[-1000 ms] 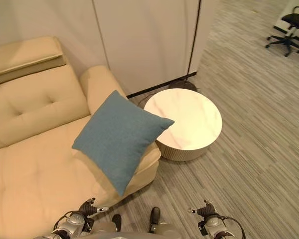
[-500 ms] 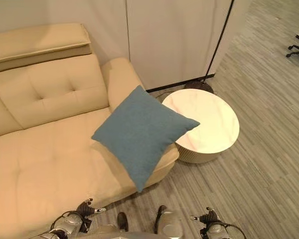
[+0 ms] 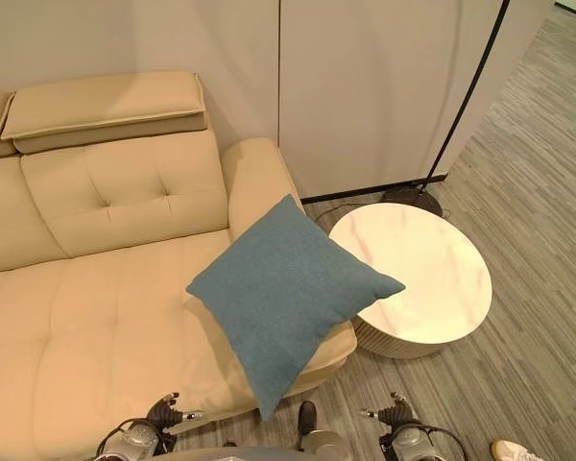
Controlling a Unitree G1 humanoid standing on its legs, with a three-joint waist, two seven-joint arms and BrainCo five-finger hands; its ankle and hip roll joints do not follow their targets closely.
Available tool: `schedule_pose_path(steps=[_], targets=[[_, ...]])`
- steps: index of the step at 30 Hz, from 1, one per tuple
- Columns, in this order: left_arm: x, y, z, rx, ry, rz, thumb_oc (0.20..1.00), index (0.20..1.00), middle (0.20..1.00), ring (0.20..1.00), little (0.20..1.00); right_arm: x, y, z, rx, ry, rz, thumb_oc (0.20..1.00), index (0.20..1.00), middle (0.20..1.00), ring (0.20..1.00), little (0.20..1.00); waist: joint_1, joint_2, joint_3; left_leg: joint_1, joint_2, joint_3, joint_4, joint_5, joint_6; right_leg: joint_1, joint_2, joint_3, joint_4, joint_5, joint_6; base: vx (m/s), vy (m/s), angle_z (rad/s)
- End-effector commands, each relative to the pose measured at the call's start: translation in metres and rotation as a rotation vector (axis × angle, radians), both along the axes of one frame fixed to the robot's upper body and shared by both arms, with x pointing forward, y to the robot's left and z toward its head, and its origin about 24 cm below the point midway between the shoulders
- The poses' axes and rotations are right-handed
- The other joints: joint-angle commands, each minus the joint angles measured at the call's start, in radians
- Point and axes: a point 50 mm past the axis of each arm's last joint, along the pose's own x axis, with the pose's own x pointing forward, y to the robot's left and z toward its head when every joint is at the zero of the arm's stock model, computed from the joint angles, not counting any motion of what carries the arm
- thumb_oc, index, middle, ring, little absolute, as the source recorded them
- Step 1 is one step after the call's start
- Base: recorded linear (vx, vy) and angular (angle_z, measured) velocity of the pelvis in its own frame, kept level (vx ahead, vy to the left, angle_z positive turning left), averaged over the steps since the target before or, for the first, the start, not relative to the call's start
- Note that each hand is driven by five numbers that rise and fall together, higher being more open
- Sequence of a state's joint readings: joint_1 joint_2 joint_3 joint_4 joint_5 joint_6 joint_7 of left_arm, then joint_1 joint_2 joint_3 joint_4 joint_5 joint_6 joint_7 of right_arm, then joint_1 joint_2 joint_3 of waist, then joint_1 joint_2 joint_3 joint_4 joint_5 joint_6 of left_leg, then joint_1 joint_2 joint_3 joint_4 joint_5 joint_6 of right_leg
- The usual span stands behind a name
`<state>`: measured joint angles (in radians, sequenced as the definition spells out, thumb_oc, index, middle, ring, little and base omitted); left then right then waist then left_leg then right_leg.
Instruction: Pick up all the scattered cushions and arrange them neatly on the sofa.
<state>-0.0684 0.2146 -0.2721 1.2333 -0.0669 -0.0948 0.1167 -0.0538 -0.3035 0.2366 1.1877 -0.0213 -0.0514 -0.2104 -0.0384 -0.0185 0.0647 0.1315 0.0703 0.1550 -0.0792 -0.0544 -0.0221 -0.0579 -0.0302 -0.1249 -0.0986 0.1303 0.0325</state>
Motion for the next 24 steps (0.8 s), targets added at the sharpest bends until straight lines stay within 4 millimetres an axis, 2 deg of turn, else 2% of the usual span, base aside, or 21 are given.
schedule_pose_path(steps=[1, 3, 4, 5, 6, 9, 12, 13, 16, 17, 20, 24], targets=[[0.013, 0.015, 0.007, 0.057, -0.052, 0.029, 1.000, 1.000, 1.000, 1.000, 1.000, 0.010, -0.009, 0.007, -0.065, -0.061, 0.003, 1.000, 1.000, 1.000, 1.000, 1.000, -0.009, -0.062, -0.008, -0.058, -0.040, -0.024, -0.001, 0.023, -0.026, 0.052, -0.081, -0.004, 0.011, -0.082, 0.138, -0.01, -0.012, -0.03], [0.015, 0.015, 0.008, 0.062, -0.067, 0.030, 1.000, 1.000, 1.000, 1.000, 1.000, 0.023, -0.011, 0.015, -0.087, -0.131, 0.029, 1.000, 1.000, 1.000, 1.000, 1.000, -0.011, -0.061, -0.008, -0.058, -0.038, -0.023, -0.007, 0.026, -0.028, 0.052, -0.079, -0.004, 0.011, -0.084, 0.138, 0.00, 0.000, 0.00], [0.017, 0.015, 0.009, 0.064, -0.084, 0.037, 1.000, 1.000, 1.000, 1.000, 1.000, 0.037, -0.013, 0.027, -0.111, -0.217, 0.051, 1.000, 1.000, 1.000, 1.000, 1.000, -0.016, -0.060, -0.007, -0.060, -0.037, -0.022, -0.008, 0.027, -0.029, 0.050, -0.078, -0.003, 0.011, -0.083, 0.138, 0.00, 0.000, 0.00], [0.017, 0.014, 0.009, 0.064, -0.084, 0.037, 1.000, 1.000, 1.000, 1.000, 1.000, 0.037, -0.013, 0.027, -0.111, -0.216, 0.051, 1.000, 1.000, 1.000, 1.000, 1.000, -0.015, -0.059, -0.008, -0.060, -0.037, -0.022, -0.008, 0.027, -0.029, 0.050, -0.078, -0.003, 0.011, -0.083, 0.138, -0.04, 0.029, -0.05], [0.019, 0.012, 0.011, 0.061, -0.111, 0.042, 1.000, 1.000, 1.000, 1.000, 1.000, 0.054, -0.014, 0.045, -0.143, -0.340, 0.093, 1.000, 1.000, 1.000, 1.000, 1.000, -0.022, -0.056, -0.007, -0.064, -0.036, -0.020, -0.008, 0.026, -0.030, 0.047, -0.078, 0.000, 0.011, -0.083, 0.140, -0.03, 0.036, -0.03], [0.022, 0.009, 0.013, 0.056, -0.138, 0.051, 1.000, 1.000, 1.000, 1.000, 1.000, 0.070, -0.014, 0.070, -0.188, -0.490, 0.138, 1.000, 1.000, 1.000, 1.000, 1.000, -0.031, -0.053, -0.004, -0.068, -0.035, -0.018, -0.008, 0.026, -0.028, 0.042, -0.079, 0.003, 0.011, -0.080, 0.141, -0.02, 0.023, -0.01], [0.025, 0.006, 0.015, 0.047, -0.172, 0.060, 1.000, 1.000, 1.000, 1.000, 1.000, 0.077, -0.015, 0.093, -0.231, -0.612, 0.163, 1.000, 1.000, 1.000, 1.000, 1.000, -0.038, -0.050, -0.004, -0.073, -0.036, -0.013, -0.008, 0.026, -0.028, 0.037, -0.080, 0.002, 0.011, -0.078, 0.144, -0.03, 0.033, 0.00], [0.027, 0.003, 0.017, 0.036, -0.199, 0.067, 1.000, 1.000, 1.000, 1.000, 1.000, 0.081, -0.016, 0.106, -0.259, -0.677, 0.178, 1.000, 1.000, 1.000, 1.000, 1.000, -0.041, -0.048, -0.004, -0.075, -0.035, -0.011, -0.008, 0.025, -0.028, 0.036, -0.082, 0.000, 0.011, -0.076, 0.145, -0.02, 0.032, 0.01], [0.030, 0.002, 0.020, 0.030, -0.231, 0.080, 1.000, 1.000, 1.000, 1.000, 1.000, 0.086, -0.017, 0.126, -0.320, -0.765, 0.210, 1.000, 1.000, 1.000, 1.000, 1.000, -0.043, -0.047, -0.002, -0.077, -0.035, -0.009, -0.008, 0.025, -0.028, 0.036, -0.084, -0.005, 0.011, -0.076, 0.147, 0.00, 0.000, 0.00], [0.033, 0.001, 0.024, 0.018, -0.266, 0.093, 1.000, 1.000, 1.000, 1.000, 1.000, 0.088, -0.017, 0.139, -0.355, -0.817, 0.229, 1.000, 1.000, 1.000, 1.000, 1.000, -0.042, -0.045, -0.002, -0.077, -0.035, -0.008, -0.008, 0.023, -0.028, 0.035, -0.086, -0.008, 0.011, -0.075, 0.148, 0.00, 0.000, 0.00], [0.042, 0.000, 0.034, 0.000, -0.353, 0.119, 1.000, 1.000, 1.000, 1.000, 1.000, 0.090, -0.014, 0.157, -0.373, -0.905, 0.245, 1.000, 1.000, 1.000, 1.000, 1.000, -0.039, -0.045, -0.002, -0.076, -0.035, -0.010, -0.008, 0.022, -0.027, 0.037, -0.089, -0.011, 0.011, -0.077, 0.148, 0.00, 0.000, 0.00], [0.047, 0.000, 0.042, -0.019, -0.414, 0.136, 1.000, 1.000, 1.000, 1.000, 1.000, 0.094, -0.009, 0.167, -0.358, -0.965, 0.257, 1.000, 1.000, 1.000, 1.000, 1.000, -0.034, -0.045, 0.000, -0.077, -0.035, -0.013, -0.008, 0.022, -0.028, 0.037, -0.092, -0.017, 0.011, -0.076, 0.149, 0.00, 0.000, 0.00]])
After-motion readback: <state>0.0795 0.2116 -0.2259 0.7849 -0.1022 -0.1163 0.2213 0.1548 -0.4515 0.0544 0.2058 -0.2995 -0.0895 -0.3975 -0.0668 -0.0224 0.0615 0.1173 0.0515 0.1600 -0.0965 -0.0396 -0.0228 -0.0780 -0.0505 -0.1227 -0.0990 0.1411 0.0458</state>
